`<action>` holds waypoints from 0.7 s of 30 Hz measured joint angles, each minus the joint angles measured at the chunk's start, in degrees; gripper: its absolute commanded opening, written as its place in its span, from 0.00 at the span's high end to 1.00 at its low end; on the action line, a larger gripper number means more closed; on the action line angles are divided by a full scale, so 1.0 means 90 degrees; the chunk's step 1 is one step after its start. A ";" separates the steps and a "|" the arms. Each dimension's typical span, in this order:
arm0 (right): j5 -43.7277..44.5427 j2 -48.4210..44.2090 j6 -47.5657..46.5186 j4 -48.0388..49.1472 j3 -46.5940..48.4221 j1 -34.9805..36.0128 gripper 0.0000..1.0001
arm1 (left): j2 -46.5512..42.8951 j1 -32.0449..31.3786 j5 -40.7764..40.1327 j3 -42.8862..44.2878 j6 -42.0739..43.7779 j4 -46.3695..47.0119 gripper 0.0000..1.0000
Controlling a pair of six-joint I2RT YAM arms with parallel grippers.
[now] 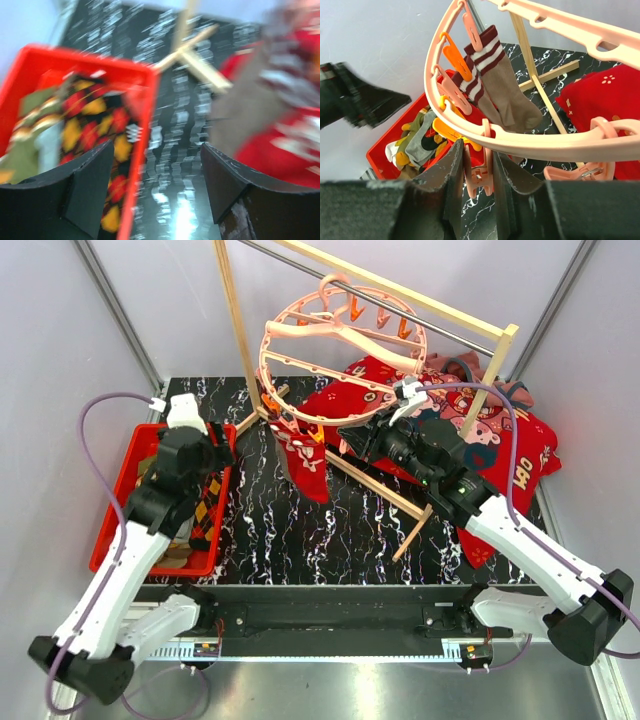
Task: Clip the socks to the hanger
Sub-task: Open the clamp at the hanger, then pick up the sock from the bin.
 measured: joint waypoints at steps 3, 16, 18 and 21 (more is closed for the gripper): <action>0.0005 0.0000 -0.0027 0.0078 -0.0092 0.0000 0.93 | 0.0539 0.0753 0.0066 -0.0007 0.0039 -0.0168 0.28; 0.0010 0.0000 -0.0391 0.0338 -0.0350 0.0000 0.93 | 0.5260 0.2492 0.0240 0.2798 0.0493 -0.0338 0.47; 0.0012 0.0000 -0.0464 0.0374 -0.0379 0.0000 0.93 | 0.5821 0.2630 0.0306 0.3130 0.0549 -0.0340 0.53; 0.0017 0.0000 -0.0554 0.0401 -0.0420 0.0000 0.93 | 0.6339 0.2783 0.0408 0.3201 0.0583 -0.0396 0.58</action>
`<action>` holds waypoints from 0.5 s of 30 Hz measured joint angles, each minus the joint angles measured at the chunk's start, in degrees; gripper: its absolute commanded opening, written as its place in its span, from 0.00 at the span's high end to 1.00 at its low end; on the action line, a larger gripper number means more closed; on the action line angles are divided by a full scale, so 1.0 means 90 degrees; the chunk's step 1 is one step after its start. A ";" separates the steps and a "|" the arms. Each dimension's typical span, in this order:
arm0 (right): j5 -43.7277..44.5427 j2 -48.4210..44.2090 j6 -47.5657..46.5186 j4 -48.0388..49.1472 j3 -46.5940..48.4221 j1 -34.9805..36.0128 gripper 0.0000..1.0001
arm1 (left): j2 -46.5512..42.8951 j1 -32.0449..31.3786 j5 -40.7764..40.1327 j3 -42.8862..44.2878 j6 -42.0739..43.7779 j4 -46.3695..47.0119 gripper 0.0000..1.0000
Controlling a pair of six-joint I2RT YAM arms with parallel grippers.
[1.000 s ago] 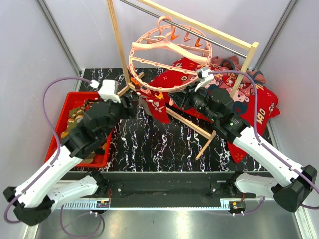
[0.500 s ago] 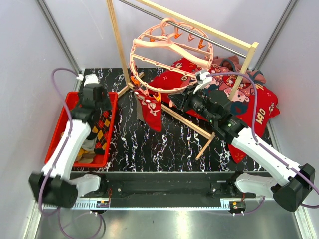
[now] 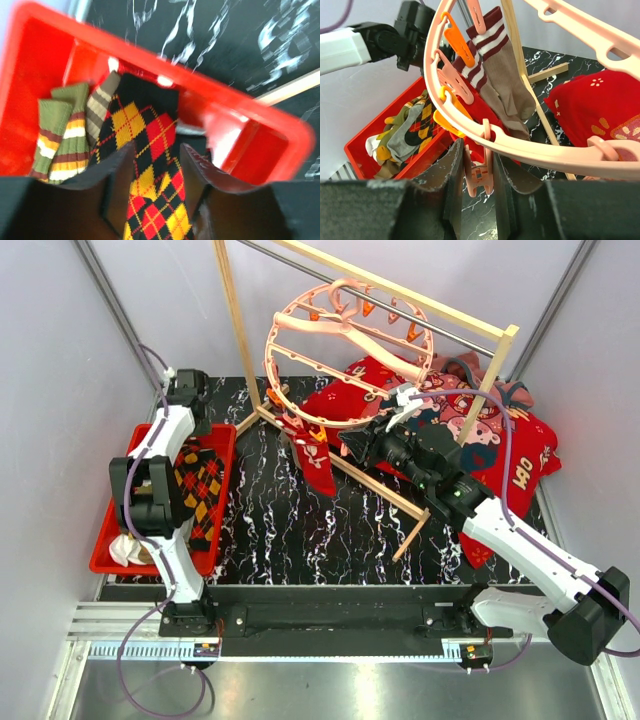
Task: Clip the socks to the hanger
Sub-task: Pick up the sock from the bin.
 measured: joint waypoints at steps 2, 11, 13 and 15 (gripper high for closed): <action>0.0019 0.0000 -0.0036 0.0027 -0.0029 0.0000 0.93 | 0.0097 0.0070 0.0073 -0.0136 -0.0007 -0.0063 0.63; 0.0022 0.0022 -0.0068 0.0163 -0.0092 0.0000 0.93 | -0.0313 0.0158 0.0328 -0.1474 -0.0206 -0.0323 0.73; 0.0034 0.0017 -0.0075 0.0182 -0.0117 0.0000 0.93 | -0.0668 0.0146 0.0391 -0.1817 -0.0274 -0.0403 0.73; 0.0036 0.0000 -0.0095 0.0197 -0.0146 0.0000 0.93 | -0.0998 0.0146 0.0398 -0.2093 -0.0299 -0.0459 0.73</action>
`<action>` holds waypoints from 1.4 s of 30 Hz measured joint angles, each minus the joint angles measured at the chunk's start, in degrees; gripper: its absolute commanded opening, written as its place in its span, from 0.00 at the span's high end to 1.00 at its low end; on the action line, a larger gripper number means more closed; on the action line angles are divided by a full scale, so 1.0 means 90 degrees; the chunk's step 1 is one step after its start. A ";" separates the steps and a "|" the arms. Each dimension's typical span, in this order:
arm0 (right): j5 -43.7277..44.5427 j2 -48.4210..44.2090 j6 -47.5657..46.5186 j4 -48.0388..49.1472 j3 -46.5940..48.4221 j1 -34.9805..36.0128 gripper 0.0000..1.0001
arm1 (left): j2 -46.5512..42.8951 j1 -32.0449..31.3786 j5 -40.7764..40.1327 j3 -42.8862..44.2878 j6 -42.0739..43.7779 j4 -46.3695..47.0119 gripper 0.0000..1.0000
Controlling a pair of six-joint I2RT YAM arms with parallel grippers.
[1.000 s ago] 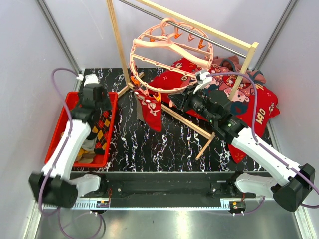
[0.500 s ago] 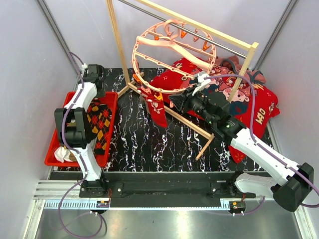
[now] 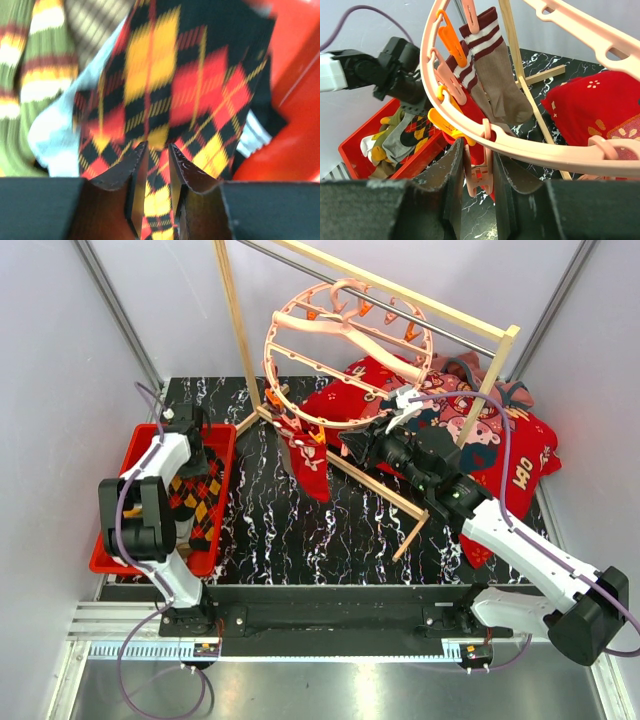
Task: Clip the socks to the hanger
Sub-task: Pick up the sock from the bin.
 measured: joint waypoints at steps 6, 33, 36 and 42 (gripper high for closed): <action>0.0000 -0.0036 -0.0049 0.0036 -0.0049 0.0000 0.93 | -0.0495 0.0007 0.0012 -0.0544 -0.0068 -0.0177 0.74; 0.0002 -0.0104 -0.0175 0.0007 -0.0066 0.0000 0.93 | 0.2293 0.0199 0.0245 0.3082 0.0046 -0.0568 0.60; 0.0007 -0.0078 -0.0189 0.0012 -0.0066 0.0000 0.93 | 0.2620 0.0243 0.0323 0.3164 0.0046 -0.0663 0.60; 0.0051 -0.0010 -0.0192 0.0036 -0.0058 0.0000 0.93 | 0.2759 0.0274 0.0367 0.3220 0.0073 -0.0687 0.96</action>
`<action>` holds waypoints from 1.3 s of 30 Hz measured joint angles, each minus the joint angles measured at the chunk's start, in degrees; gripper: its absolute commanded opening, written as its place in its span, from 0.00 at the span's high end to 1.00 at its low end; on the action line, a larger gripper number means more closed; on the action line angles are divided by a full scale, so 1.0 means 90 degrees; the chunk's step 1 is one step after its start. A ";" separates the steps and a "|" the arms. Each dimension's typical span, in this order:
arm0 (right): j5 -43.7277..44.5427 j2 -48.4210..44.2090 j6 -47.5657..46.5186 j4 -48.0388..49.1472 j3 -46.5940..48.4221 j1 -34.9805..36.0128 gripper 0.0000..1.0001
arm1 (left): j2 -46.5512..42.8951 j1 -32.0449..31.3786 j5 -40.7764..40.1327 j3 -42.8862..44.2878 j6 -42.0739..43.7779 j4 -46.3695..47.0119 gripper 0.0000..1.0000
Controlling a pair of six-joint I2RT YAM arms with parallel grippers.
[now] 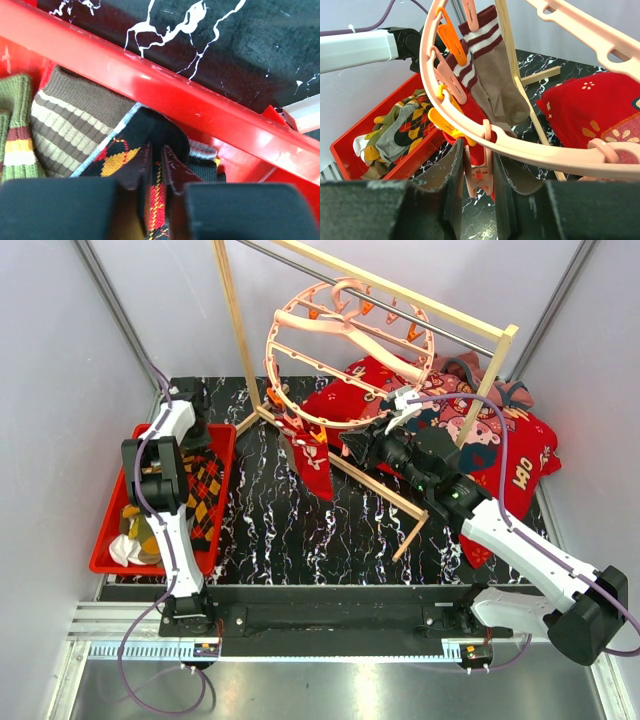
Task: Clip the socks to the hanger
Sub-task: Pick up the sock from the bin.
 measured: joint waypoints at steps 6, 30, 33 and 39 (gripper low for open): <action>0.0005 0.0022 0.0000 0.0000 0.0000 0.0000 0.93 | -0.0175 -0.0002 0.0012 -0.0066 0.0056 -0.0036 1.00; 0.0007 0.0073 0.0053 0.0017 0.0049 0.0000 0.93 | -0.6377 -0.0493 0.1107 -0.1168 0.0277 0.0155 1.00; 0.0010 0.0095 0.0131 -0.0029 0.0092 0.0000 0.93 | -0.7121 -0.0546 0.1902 -0.1324 0.0267 0.0420 1.00; 0.0010 0.0153 0.0345 -0.0158 0.0231 0.0000 0.93 | -0.8070 -0.1056 0.3604 -0.1739 -0.0070 0.1294 1.00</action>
